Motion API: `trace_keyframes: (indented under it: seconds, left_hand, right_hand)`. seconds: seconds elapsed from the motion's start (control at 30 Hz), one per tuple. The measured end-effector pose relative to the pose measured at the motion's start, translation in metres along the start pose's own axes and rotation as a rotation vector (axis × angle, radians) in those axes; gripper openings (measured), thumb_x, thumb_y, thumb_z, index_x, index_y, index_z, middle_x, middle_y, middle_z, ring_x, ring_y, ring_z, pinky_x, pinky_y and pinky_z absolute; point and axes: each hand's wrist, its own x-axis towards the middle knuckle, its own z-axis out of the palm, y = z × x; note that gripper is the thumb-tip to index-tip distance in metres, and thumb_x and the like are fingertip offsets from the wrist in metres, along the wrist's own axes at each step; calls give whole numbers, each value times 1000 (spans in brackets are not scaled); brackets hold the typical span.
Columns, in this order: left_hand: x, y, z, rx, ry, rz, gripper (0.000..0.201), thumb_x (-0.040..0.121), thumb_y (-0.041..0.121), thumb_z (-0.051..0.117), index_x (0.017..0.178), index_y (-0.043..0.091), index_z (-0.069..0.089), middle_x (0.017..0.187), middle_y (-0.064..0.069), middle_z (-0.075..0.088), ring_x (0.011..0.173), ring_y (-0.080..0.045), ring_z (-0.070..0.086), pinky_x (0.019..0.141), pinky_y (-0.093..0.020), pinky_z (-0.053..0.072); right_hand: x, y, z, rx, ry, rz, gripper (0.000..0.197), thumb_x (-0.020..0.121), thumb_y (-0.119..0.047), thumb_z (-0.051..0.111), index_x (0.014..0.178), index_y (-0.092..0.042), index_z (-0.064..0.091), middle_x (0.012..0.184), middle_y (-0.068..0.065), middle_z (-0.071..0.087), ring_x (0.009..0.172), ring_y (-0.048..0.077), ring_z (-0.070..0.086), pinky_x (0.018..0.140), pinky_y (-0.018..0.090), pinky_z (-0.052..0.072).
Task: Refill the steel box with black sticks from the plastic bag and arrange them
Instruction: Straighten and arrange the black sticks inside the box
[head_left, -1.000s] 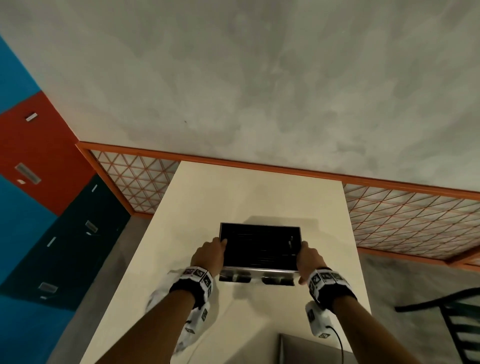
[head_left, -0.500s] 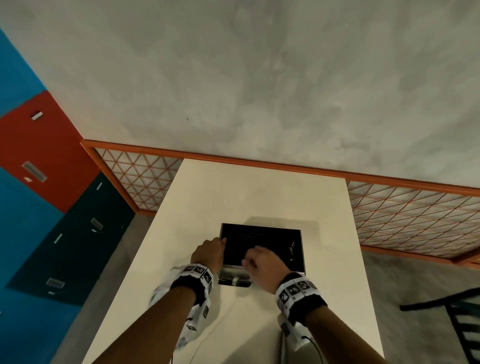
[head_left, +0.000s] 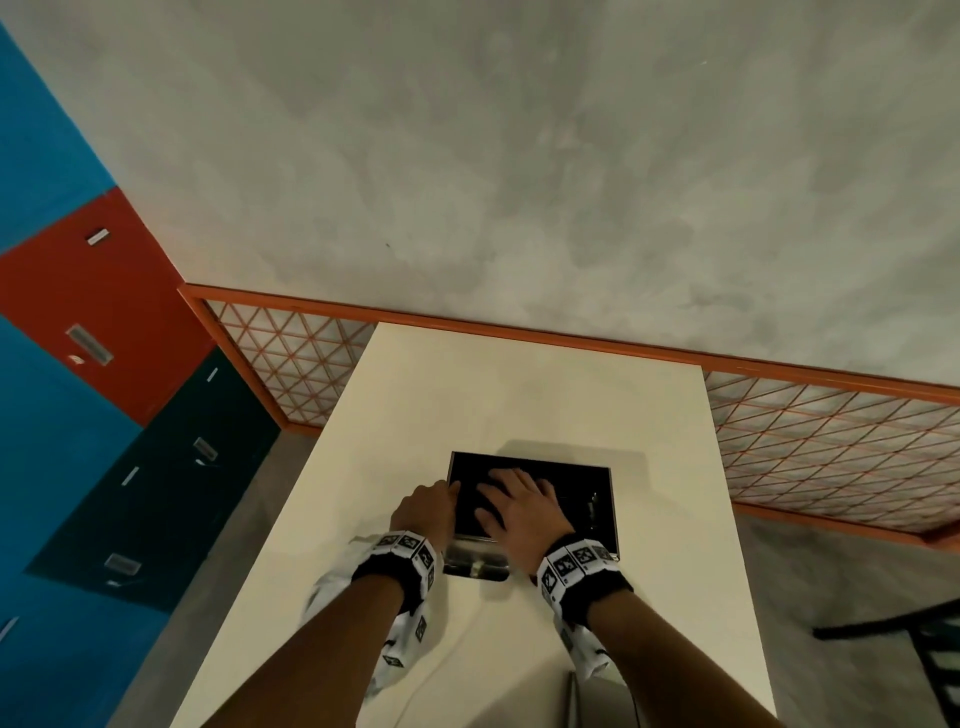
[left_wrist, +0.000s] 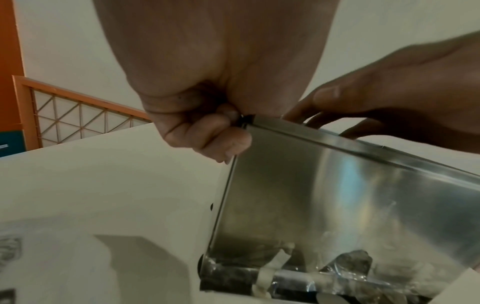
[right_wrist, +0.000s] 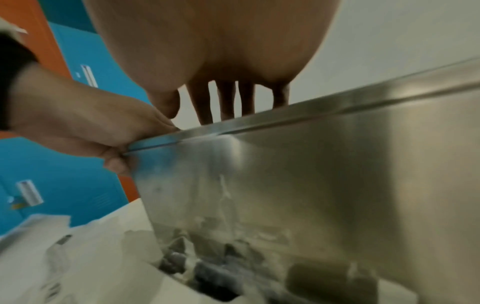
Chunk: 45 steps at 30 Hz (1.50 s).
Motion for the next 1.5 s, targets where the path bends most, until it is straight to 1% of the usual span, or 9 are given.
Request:
trace_keyframes:
  seconds: [0.1, 0.23, 0.43, 0.53, 0.6, 0.67, 0.9, 1.27, 1.5]
  left_hand:
    - [-2, 2, -1, 13, 2, 2, 53, 109, 50, 24, 119, 11, 59, 123, -16, 64, 113, -39, 61, 90, -41, 48]
    - [-5, 2, -1, 7, 6, 0, 53, 109, 49, 23, 120, 11, 58, 124, -17, 63, 114, -39, 60, 91, -42, 48]
    - [-2, -1, -1, -11, 8, 26, 55, 109, 50, 22, 120, 10, 58, 124, -18, 64, 115, -40, 60, 93, -43, 48]
    - [-3, 0, -1, 47, 6, 63, 48, 110, 43, 25, 124, 8, 55, 125, -18, 62, 115, -40, 59, 94, -43, 47]
    - [-2, 0, 0, 110, 3, 109, 42, 110, 35, 27, 129, 8, 53, 127, -17, 61, 117, -39, 58, 96, -44, 47]
    - [-2, 0, -1, 177, 2, 148, 38, 109, 30, 29, 134, 9, 50, 127, -15, 60, 116, -37, 58, 96, -44, 48]
    - [11, 2, -1, 185, -22, 134, 35, 107, 25, 30, 130, 12, 53, 127, -13, 60, 112, -36, 59, 87, -41, 46]
    - [8, 9, -17, 100, -2, 116, 37, 111, 27, 30, 128, 6, 56, 124, -20, 62, 113, -41, 59, 94, -46, 47]
    - [13, 8, -15, 7, -5, 16, 58, 109, 49, 21, 118, 8, 62, 122, -19, 64, 111, -40, 61, 85, -40, 44]
  right_hand:
    - [6, 10, 2, 19, -171, 117, 56, 101, -55, 22, 153, -34, 23, 163, -8, 11, 150, 21, 6, 119, 55, 7]
    - [5, 9, 6, 18, -285, 165, 57, 101, -56, 17, 154, -36, 15, 164, -10, 5, 151, 21, 3, 119, 55, 6]
    - [-22, 26, -17, 87, 48, 169, 51, 101, -44, 35, 148, -25, 37, 158, -4, 29, 147, 19, 22, 119, 45, 18]
    - [-38, 58, -26, 109, 288, 425, 43, 98, -33, 45, 136, -15, 48, 143, 8, 44, 131, 28, 41, 106, 44, 37]
    - [-43, 77, -26, 272, 191, 687, 42, 100, -35, 43, 133, -10, 44, 134, 14, 49, 122, 34, 49, 92, 43, 45]
    - [-43, 88, -21, 373, -8, 792, 37, 102, -35, 39, 124, -6, 47, 123, 20, 58, 109, 40, 58, 85, 42, 49]
    - [-28, 96, -17, 316, -23, 753, 25, 101, -22, 40, 113, -4, 50, 116, 22, 61, 103, 42, 61, 77, 40, 46]
    - [-31, 84, -19, 330, -9, 784, 24, 100, -14, 42, 119, -1, 49, 119, 23, 59, 106, 41, 60, 72, 36, 41]
    - [-33, 83, -19, 368, 0, 807, 26, 100, -15, 42, 122, -2, 48, 120, 22, 59, 106, 41, 60, 71, 36, 41]
